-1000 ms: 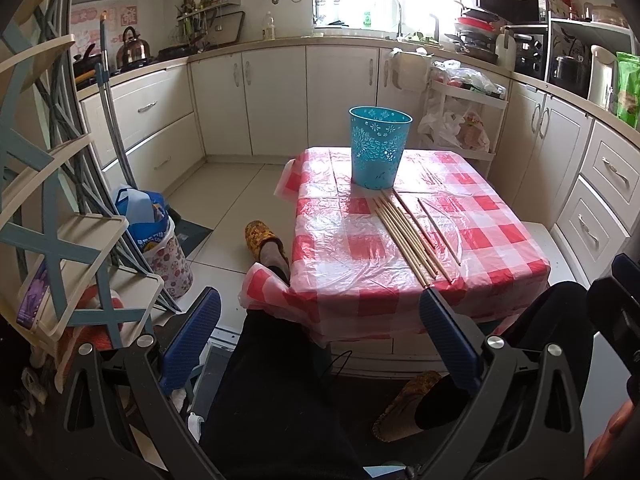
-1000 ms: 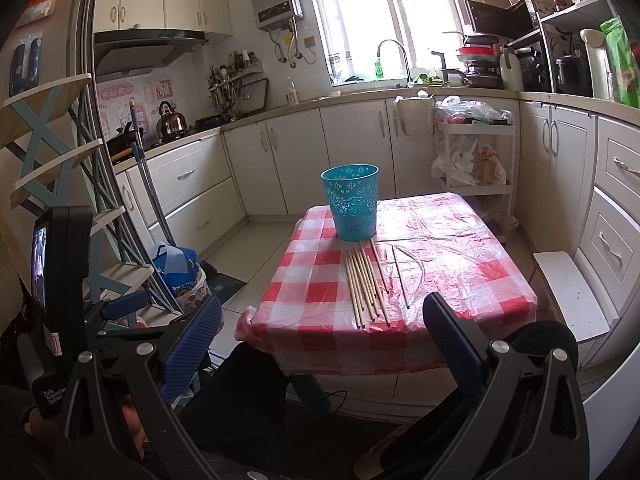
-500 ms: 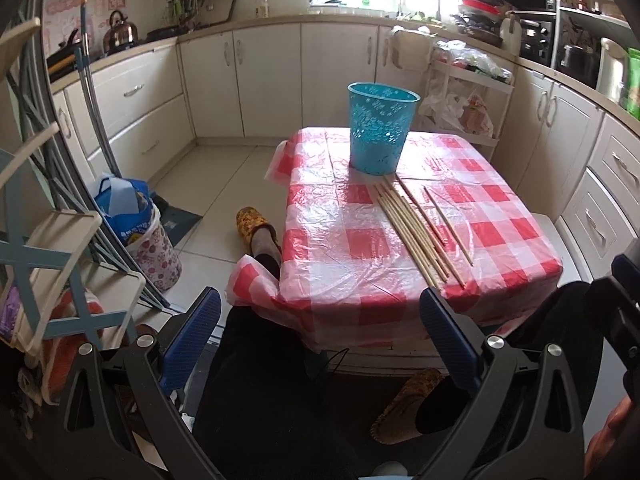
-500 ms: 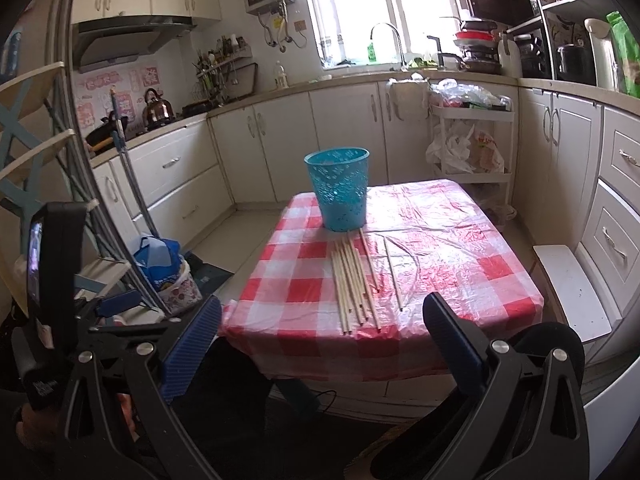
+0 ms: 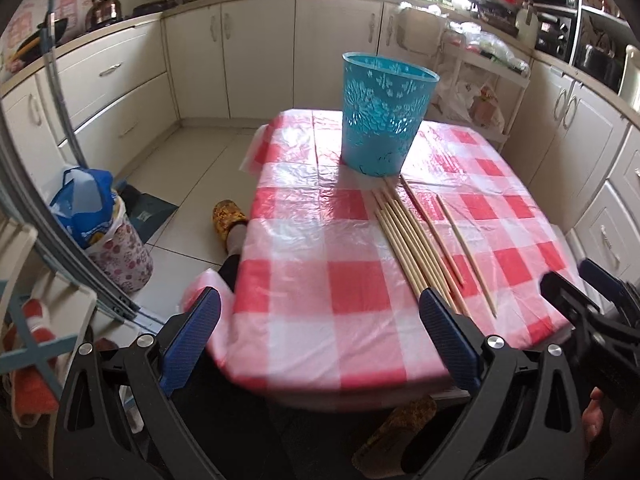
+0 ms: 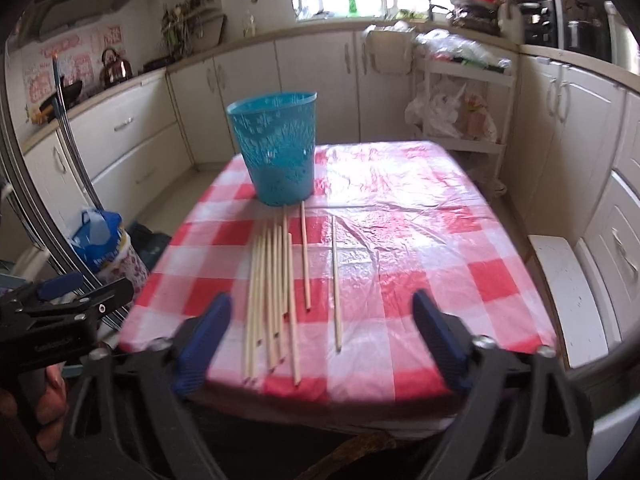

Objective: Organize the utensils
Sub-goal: 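Grasp a wooden chopstick with the left gripper while the right gripper grasps another chopstick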

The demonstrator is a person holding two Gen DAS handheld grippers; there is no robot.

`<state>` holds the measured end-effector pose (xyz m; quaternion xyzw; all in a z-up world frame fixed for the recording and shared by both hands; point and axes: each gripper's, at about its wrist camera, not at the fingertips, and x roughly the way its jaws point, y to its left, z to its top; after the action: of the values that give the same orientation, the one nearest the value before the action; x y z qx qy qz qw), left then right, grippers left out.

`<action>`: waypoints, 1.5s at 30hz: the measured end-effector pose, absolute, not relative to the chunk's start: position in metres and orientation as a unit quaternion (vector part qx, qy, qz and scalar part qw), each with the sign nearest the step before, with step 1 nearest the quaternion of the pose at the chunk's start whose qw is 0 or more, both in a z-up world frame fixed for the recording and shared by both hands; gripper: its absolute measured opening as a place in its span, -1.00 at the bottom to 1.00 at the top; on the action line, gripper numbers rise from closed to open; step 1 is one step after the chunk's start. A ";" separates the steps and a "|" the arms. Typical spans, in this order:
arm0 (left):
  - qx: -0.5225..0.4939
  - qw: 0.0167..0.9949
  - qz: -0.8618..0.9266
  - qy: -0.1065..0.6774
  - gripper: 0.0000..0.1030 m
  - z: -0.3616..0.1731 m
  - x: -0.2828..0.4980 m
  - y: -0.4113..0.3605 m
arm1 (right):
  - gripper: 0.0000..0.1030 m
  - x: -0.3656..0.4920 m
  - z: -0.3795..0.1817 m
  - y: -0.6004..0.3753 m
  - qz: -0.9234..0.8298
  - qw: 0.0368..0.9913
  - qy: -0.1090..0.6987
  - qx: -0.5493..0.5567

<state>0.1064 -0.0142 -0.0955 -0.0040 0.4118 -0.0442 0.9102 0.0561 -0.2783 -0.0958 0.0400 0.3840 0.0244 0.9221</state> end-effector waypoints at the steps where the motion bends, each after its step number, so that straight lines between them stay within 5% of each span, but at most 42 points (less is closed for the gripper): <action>1: -0.003 0.908 -0.043 0.417 0.85 -0.099 0.114 -0.018 | 0.35 0.069 -0.104 -0.279 0.029 0.918 0.394 0.035; 7: 0.005 0.899 -0.035 0.437 0.76 -0.126 0.157 -0.038 | -0.28 0.133 -0.149 -0.278 0.046 0.894 0.446 0.015; 16: -0.005 0.893 -0.054 0.446 0.68 -0.147 0.200 -0.059 | -0.58 0.171 -0.181 -0.279 0.046 0.880 0.472 -0.017; 24: 0.031 0.886 -0.034 0.461 0.53 -0.168 0.220 -0.074 | -0.58 0.168 -0.182 -0.287 0.048 0.884 0.465 -0.003; 45: 0.033 0.884 -0.033 0.465 0.54 -0.178 0.223 -0.083 | -0.58 0.168 -0.182 -0.290 0.054 0.885 0.463 0.013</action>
<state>0.2230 -0.0832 -0.1775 0.0325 0.4650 -0.0328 0.8841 0.1681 -0.2901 -0.1822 0.0128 0.4627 0.0542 0.8848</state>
